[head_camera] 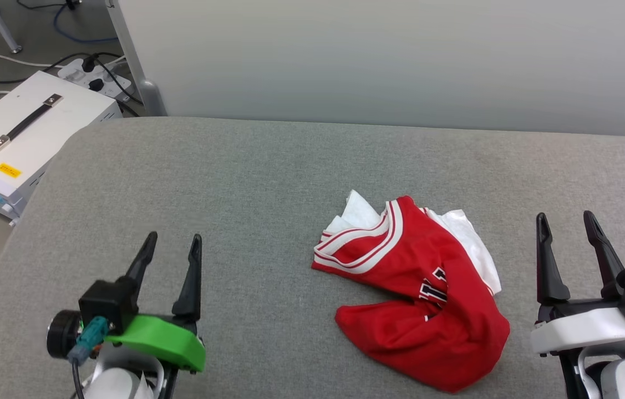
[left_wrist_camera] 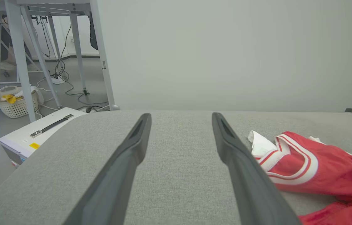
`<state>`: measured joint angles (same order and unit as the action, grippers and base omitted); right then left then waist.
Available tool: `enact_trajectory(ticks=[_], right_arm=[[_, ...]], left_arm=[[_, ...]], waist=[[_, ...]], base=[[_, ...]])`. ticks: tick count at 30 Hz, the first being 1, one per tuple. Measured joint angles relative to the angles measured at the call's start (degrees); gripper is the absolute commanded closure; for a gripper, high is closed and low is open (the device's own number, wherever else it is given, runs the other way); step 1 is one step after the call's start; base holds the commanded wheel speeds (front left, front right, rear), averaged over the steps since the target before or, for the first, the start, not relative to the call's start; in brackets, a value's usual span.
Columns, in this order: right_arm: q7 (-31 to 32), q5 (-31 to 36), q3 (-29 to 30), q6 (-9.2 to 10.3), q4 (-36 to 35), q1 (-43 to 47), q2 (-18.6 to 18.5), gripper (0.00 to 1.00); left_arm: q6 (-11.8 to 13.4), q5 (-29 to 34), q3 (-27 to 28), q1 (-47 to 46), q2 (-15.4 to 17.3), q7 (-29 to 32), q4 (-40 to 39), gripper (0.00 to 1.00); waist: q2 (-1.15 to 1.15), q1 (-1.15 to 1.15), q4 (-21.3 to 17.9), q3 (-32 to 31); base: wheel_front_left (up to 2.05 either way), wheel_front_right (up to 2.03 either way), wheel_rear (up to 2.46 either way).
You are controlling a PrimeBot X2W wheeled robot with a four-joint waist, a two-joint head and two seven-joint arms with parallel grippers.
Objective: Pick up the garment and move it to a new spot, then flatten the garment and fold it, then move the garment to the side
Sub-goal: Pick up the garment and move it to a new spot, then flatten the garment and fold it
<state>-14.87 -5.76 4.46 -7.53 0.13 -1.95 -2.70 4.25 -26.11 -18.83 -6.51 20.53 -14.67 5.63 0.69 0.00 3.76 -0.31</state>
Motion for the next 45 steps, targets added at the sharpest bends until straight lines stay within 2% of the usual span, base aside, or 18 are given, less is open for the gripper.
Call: enact_trajectory(ticks=[4, 8, 13, 16, 19, 23, 29, 32, 38, 45], right_arm=[[0.0, -0.2, 0.4, 0.0, 0.1, 0.7, 0.0, 0.0], [0.0, -0.6, 1.0, 0.0, 0.7, 0.7, 0.0, 0.0], [0.0, -0.6, 2.1, -0.01, 2.8, 0.9, 0.0, 0.0], [0.4, -0.8, 2.8, 0.0, 6.2, 0.8, -0.1, 0.0], [6.5, 0.8, 2.2, 0.0, 9.2, 0.0, -0.6, 0.0], [19.9, 0.8, -0.4, 0.0, 10.0, -4.8, -5.2, 0.0], [42.6, -5.9, -5.1, 0.0, 10.0, -14.3, -11.6, 0.0], [52.0, -8.0, -6.6, 0.0, 11.0, -18.0, -14.2, 0.0], [61.9, -9.9, -7.7, 0.0, 15.0, -23.5, -16.6, 0.0], [63.2, -8.9, -8.9, 0.0, 19.1, -24.9, -18.5, 0.0]], left_arm=[[-3.4, 3.3, 5.0, 4.5, -4.6, 0.0, -2.1, 0.0], [-7.5, 6.8, 8.3, 5.7, -7.7, 0.0, -3.1, 0.0], [-10.1, 9.5, 10.4, 5.8, -10.6, 0.0, -3.2, 0.0], [-10.8, 10.5, 10.8, 5.6, -11.9, 0.0, -3.4, 0.0], [-11.2, 10.8, 11.0, 5.0, -12.8, 0.0, -3.9, 0.0], [-11.4, 11.4, 10.4, 3.7, -13.5, 0.0, -4.1, 0.0], [-11.6, 12.0, 8.8, 0.8, -13.6, 0.0, -4.2, 0.0], [-11.6, 12.0, 8.0, -0.2, -13.7, 0.0, -4.3, 0.0], [-11.6, 12.0, 7.4, -2.1, -14.1, 0.0, -4.3, 0.0], [-11.6, 12.0, 7.4, -2.5, -14.5, 0.0, -4.2, 0.0]], waist=[[0.0, 0.0, 0.1, -0.5], [0.0, 0.0, 0.2, -0.3], [0.0, 0.0, 0.7, 0.6], [0.0, 0.0, 1.2, 1.6], [0.0, 0.0, 1.7, 2.9], [0.0, 0.0, 2.6, 5.4], [0.0, 0.01, 4.3, 9.8], [0.0, 0.01, 5.4, 11.7], [0.0, 0.01, 8.7, 14.6], [0.0, 0.01, 11.7, 16.9]], base=[[0.0, 0.0, 0.0], [0.0, 0.0, 0.0], [0.0, 0.0, 0.0], [0.0, 0.0, 0.0], [0.0, 0.0, 0.0], [0.0, 0.0, 0.0], [0.0, 0.0, 0.0], [0.0, 0.0, 0.0], [0.0, 0.0, 0.0], [0.0, 0.0, 0.0]])
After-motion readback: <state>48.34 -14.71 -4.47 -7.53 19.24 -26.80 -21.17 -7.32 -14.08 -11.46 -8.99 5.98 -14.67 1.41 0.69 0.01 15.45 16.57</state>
